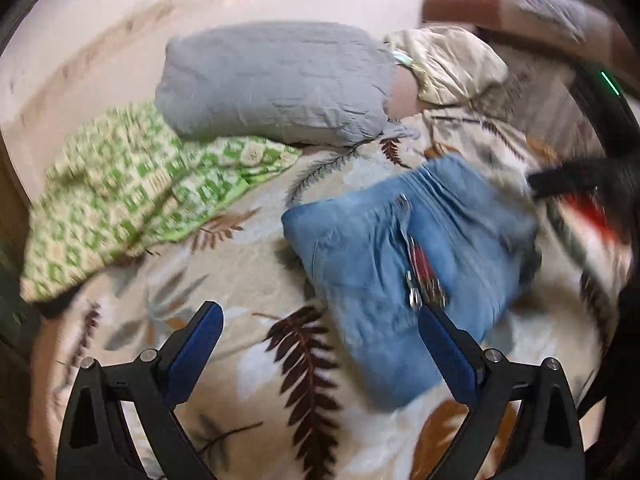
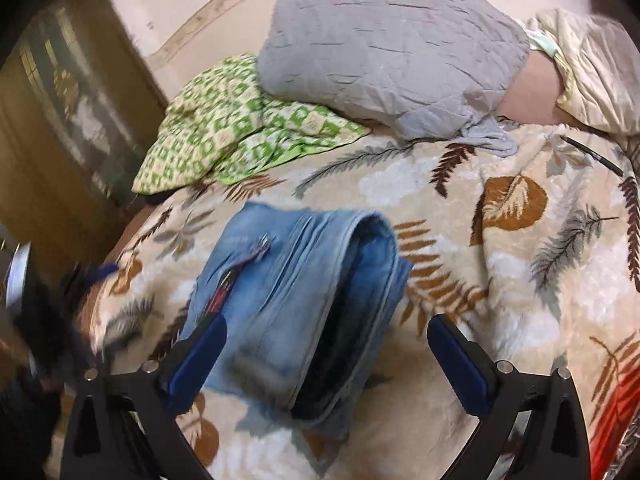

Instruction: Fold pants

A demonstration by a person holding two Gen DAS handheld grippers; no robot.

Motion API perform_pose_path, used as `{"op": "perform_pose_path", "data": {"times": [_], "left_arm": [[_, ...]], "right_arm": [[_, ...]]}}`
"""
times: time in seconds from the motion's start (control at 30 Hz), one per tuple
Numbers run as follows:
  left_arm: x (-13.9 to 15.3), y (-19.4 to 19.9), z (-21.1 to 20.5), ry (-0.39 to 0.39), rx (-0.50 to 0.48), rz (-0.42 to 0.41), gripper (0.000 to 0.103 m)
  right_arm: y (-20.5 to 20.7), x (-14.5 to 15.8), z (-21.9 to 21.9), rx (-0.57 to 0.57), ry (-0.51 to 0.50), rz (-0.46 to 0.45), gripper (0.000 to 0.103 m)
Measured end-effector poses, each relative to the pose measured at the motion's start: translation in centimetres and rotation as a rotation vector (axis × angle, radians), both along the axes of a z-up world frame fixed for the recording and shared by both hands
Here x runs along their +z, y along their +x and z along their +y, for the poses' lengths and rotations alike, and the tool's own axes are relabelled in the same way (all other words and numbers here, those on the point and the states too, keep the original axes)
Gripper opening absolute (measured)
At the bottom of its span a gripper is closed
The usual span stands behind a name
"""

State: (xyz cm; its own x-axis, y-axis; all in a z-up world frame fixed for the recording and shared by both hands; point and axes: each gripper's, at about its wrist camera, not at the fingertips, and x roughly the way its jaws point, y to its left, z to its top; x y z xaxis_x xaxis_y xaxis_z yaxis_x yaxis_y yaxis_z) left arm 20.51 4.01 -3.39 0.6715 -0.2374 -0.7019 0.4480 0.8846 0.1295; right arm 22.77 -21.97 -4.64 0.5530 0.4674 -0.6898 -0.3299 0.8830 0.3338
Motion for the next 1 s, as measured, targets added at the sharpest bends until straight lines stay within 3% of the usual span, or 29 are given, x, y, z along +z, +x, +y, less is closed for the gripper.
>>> {"op": "perform_pose_path", "data": {"times": [0.23,0.33,0.47,0.6,0.7,0.77,0.8,0.83,0.9,1.0], "left_arm": [[-1.0,8.9,0.3,-0.248,0.107,0.269,0.098],[-2.3,12.2,0.3,-0.387,0.171,0.4,0.098],[-4.3,15.7,0.6,-0.506,0.266,0.52,0.098],[-5.4,18.2,0.5,-0.521,0.304,0.579,0.098],[-5.9,19.3,0.0,-0.497,0.304,0.602,0.098],[-6.2,19.7,-0.5,-0.475,0.288,0.617,0.087],[-6.6,20.0,-0.9,-0.443,0.292,0.627,0.068],[-6.8,20.2,-0.9,-0.411,0.307,0.631,0.052],[-7.4,20.5,-0.9,-0.381,0.323,0.645,0.041],[-7.5,20.9,-0.6,-0.378,0.317,0.654,0.03]], "right_arm": [[-3.0,-0.8,1.8,0.101,-0.027,-0.071,0.101],[-3.1,-1.3,2.3,0.123,0.005,-0.074,0.1],[-2.2,-2.1,2.7,0.127,0.027,-0.054,0.097],[-1.3,-2.8,3.4,0.14,0.022,-0.034,0.086],[-0.6,-3.6,3.7,0.149,0.025,-0.001,0.069],[-0.2,-4.0,3.9,0.158,0.036,0.015,0.059],[-0.1,-4.2,4.0,0.166,0.04,0.024,0.051],[0.0,-4.3,4.1,0.167,0.036,0.029,0.049],[-0.1,-4.4,4.3,0.173,0.024,0.022,0.041],[-0.1,-4.4,4.4,0.184,0.015,0.019,0.036]]}}
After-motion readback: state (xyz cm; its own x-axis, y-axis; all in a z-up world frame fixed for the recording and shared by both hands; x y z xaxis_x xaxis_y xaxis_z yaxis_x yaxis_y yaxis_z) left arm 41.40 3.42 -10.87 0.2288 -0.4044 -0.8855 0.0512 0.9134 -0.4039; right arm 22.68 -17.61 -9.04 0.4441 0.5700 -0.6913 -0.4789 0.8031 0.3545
